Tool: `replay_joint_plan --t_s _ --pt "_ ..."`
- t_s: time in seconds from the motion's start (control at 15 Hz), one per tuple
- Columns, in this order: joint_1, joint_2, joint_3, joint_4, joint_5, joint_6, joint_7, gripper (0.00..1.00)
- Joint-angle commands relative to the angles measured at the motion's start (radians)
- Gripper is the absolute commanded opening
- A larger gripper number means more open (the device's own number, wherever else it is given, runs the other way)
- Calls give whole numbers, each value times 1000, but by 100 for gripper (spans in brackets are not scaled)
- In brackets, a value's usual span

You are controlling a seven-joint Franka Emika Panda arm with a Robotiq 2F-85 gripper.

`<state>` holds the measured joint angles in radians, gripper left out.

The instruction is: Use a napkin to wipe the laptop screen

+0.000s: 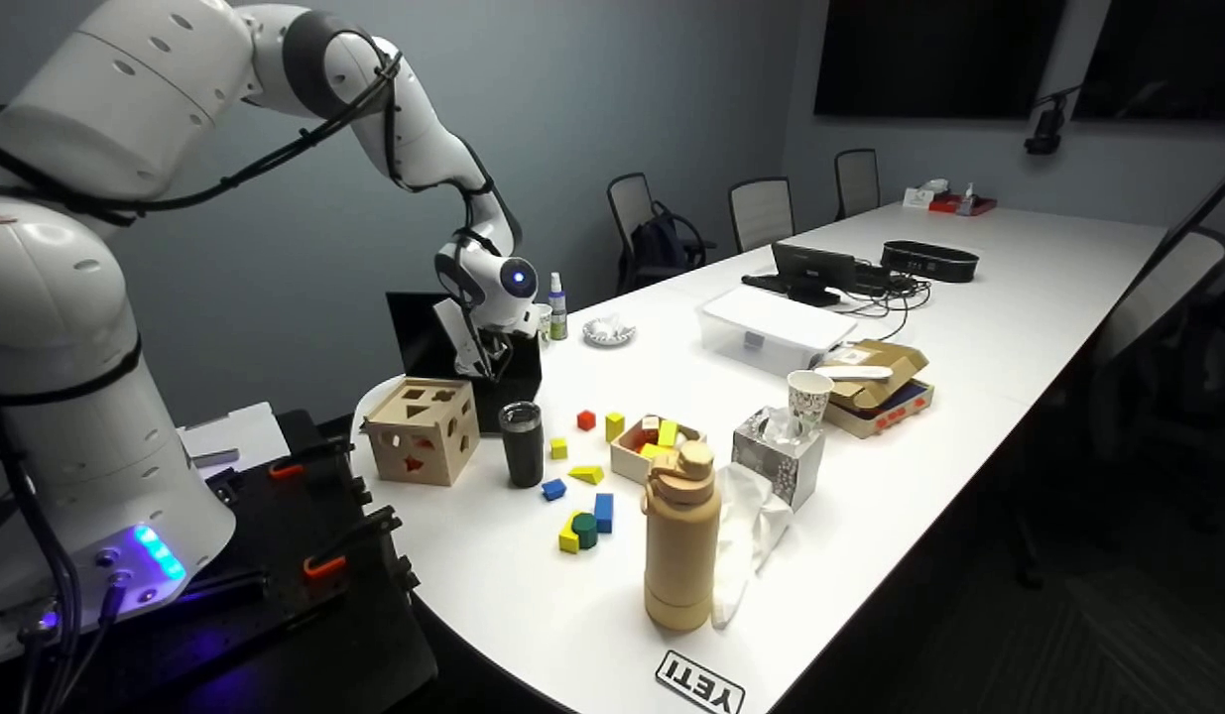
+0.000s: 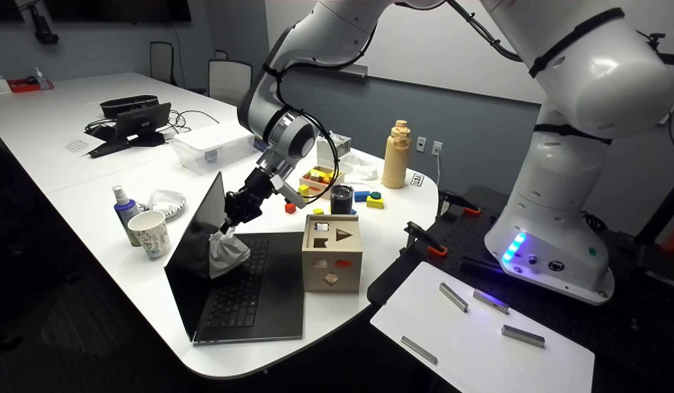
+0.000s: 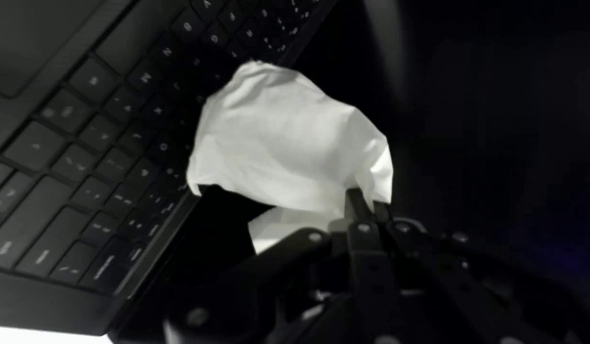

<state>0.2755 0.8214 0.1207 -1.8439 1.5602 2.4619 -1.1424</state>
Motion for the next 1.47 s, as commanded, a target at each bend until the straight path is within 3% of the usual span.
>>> replay_joint_plan --t_s 0.0,0.73,1.4 --pt "-8 15 29 48 -69 -75 10 0" --pt "-11 23 122 74 -246 -423 -49 0" --pt "15 122 103 147 -242 -387 23 0"
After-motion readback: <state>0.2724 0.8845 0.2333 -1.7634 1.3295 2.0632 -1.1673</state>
